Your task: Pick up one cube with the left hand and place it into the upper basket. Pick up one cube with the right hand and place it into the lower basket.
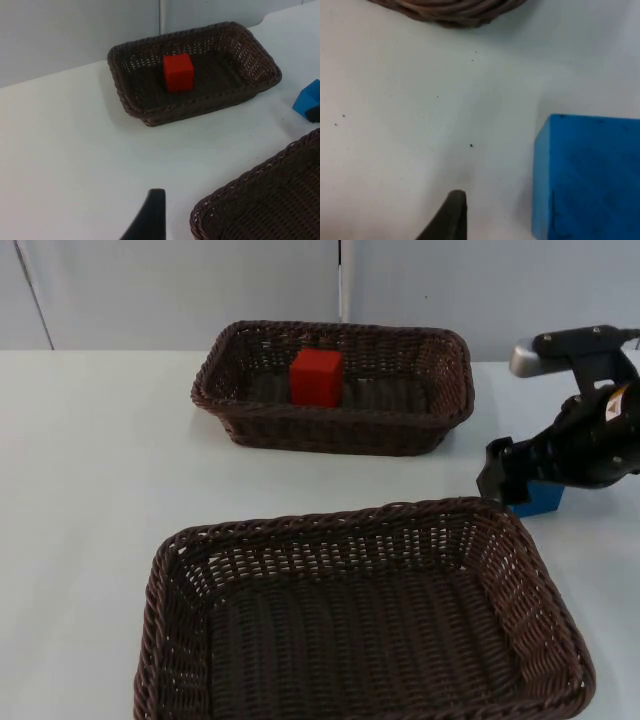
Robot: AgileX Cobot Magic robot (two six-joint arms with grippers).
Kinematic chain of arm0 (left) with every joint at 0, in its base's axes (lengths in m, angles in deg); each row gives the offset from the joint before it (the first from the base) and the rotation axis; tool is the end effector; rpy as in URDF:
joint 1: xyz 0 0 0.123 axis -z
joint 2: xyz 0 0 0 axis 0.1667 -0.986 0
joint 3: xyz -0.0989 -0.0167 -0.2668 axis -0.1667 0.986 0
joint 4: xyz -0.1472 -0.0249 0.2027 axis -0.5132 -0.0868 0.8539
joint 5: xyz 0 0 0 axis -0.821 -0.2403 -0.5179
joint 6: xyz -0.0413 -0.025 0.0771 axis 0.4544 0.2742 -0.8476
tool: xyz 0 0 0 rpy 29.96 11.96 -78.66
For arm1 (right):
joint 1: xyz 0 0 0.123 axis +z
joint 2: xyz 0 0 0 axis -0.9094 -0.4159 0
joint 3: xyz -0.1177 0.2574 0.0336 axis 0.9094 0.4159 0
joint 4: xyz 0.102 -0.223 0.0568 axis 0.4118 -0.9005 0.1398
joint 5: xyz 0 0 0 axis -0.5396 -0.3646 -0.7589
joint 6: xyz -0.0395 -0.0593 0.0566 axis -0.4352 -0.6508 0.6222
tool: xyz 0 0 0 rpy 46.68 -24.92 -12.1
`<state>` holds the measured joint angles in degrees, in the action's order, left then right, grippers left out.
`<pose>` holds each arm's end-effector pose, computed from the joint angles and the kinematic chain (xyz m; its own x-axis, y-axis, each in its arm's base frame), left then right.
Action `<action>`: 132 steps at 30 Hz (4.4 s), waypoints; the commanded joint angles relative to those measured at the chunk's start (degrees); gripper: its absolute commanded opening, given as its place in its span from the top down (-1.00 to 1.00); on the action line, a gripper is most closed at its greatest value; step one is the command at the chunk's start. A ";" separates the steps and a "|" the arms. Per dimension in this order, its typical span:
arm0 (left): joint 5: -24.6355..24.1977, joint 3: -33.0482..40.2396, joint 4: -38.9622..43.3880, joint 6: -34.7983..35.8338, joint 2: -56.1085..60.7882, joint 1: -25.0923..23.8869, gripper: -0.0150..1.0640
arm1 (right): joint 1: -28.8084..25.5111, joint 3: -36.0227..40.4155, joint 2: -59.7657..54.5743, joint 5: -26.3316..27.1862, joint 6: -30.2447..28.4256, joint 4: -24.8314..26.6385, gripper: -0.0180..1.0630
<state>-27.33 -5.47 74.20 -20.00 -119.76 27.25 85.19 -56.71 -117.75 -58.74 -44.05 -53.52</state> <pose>0.1321 -0.0524 0.3484 -0.4801 0.1846 -0.8576 0.4052 0.9137 -0.0301 0.3638 0.1310 0.0996 -0.7304 -0.2762 -0.6247 -0.3487 0.9372 -0.0066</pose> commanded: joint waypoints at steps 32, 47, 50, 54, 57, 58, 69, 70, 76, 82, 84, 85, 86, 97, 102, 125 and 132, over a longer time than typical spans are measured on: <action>-0.51 0.34 0.45 0.08 0.36 0.29 -0.67 | -0.24 -0.20 -1.97 6.05 -0.21 -0.20 0.64; -0.51 0.34 0.45 0.08 0.36 0.29 -0.67 | -0.24 -0.20 18.29 -16.45 -0.70 -0.45 0.97; -0.51 0.34 0.45 0.08 0.36 0.29 -0.67 | -0.24 -0.20 22.30 -19.29 -0.70 -0.57 0.97; -0.51 0.34 0.45 0.08 0.36 0.29 -0.67 | -0.24 -0.20 29.69 -23.90 -0.70 -0.64 0.97; -0.51 0.34 0.45 0.08 0.36 0.29 -0.67 | -0.24 -0.20 32.81 -25.15 -0.70 -0.64 0.97; -0.51 0.34 0.45 0.08 0.36 0.29 -0.67 | -0.24 -0.20 34.29 -25.77 -0.70 -0.64 0.97; -0.60 0.34 0.34 0.08 0.36 0.29 -0.67 | -0.24 -0.20 39.28 -26.78 -0.70 -0.64 0.97; -0.60 0.34 0.34 0.08 0.36 0.29 -0.67 | -0.13 -0.20 39.28 -26.78 -0.70 -0.64 0.97; -0.60 0.34 0.34 0.08 0.36 0.29 -0.67 | -0.13 -0.20 39.28 -27.47 -0.70 -0.64 0.97; -0.60 0.34 0.44 0.08 0.36 0.29 -0.67 | -0.03 -0.20 39.28 -28.13 -0.70 -0.64 0.97; -0.60 0.34 0.44 0.08 0.36 0.29 -0.67 | 0.12 -0.20 39.28 -28.78 -0.70 -0.64 0.97; -0.60 0.34 0.44 0.08 0.36 0.29 -0.67 | 0.54 -0.20 39.28 -29.19 -0.70 -0.64 0.97; -0.60 0.34 0.44 0.08 0.36 0.29 -0.67 | 0.54 -0.20 39.28 -29.19 -0.70 -0.64 0.97; -0.60 0.34 0.44 0.08 0.36 0.29 -0.67 | 8.36 -0.01 39.28 -31.81 -0.70 -0.64 0.97; -0.60 0.34 0.44 0.08 0.36 0.29 -0.67 | 12.63 -0.01 39.28 -33.73 -0.70 -0.64 0.97; -0.60 0.34 0.12 0.08 0.36 0.29 -0.67 | 26.27 2.60 38.65 -30.98 -0.70 1.17 0.97; -0.60 0.34 0.02 0.08 0.36 0.29 -0.67 | 26.27 5.76 38.63 -27.53 -0.70 2.65 0.97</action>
<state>-27.46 -5.47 74.20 -20.00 -119.76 27.25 111.07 -51.68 -79.11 -88.36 -44.40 -51.23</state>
